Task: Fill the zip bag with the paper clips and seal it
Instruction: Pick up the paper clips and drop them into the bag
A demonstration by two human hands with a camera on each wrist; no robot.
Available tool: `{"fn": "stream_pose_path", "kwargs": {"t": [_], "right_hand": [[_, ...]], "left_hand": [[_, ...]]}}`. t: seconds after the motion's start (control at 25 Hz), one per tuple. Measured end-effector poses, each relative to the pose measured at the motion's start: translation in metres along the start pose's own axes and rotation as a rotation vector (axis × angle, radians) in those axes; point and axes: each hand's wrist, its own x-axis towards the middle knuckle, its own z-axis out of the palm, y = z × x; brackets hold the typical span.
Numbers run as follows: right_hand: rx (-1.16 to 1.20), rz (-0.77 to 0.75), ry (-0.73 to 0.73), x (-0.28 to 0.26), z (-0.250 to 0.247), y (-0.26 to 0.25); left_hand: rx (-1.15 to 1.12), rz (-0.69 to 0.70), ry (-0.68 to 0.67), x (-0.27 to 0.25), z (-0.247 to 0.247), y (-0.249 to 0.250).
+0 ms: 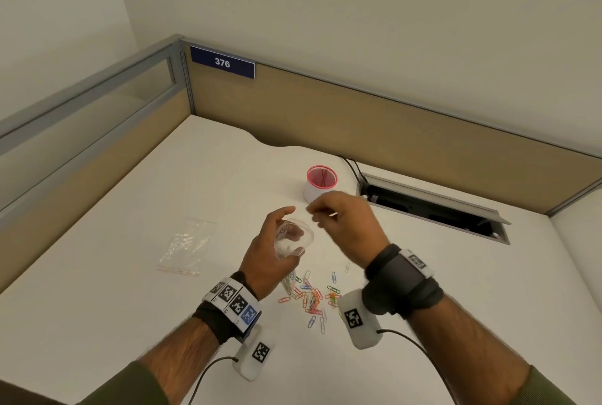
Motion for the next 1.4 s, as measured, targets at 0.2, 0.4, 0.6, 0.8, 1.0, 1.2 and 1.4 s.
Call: {"fn": "stream_pose_path", "kwargs": {"t": [0.2,0.4,0.6,0.8,1.0,1.2,1.4], "right_hand": [[-0.132,0.47,0.009,-0.038,0.015,0.131],[-0.292,0.706,-0.297,-0.068,0.068,0.195],[-0.383,0.556,-0.427,-0.052,0.109,0.172],[-0.398,0.362,-0.469,-0.064,0.14,0.143],[-0.255,0.395,-0.413,-0.042,0.142,0.135],[-0.356,0.246,-0.515,-0.052,0.167,0.114],[-0.272,0.159,-0.449,-0.046,0.177,0.099]], "left_hand": [[-0.013,0.017,0.014,-0.005,-0.014,-0.001],[-0.005,0.001,0.014,-0.012,-0.027,-0.001],[-0.004,0.0,0.001,-0.014,-0.033,-0.003],[0.001,0.011,-0.002,-0.014,-0.037,-0.004],[-0.02,0.016,-0.02,-0.016,-0.039,-0.002],[-0.028,0.032,-0.012,-0.013,-0.048,-0.003],[-0.031,0.025,-0.013,-0.013,-0.048,-0.004]]}}
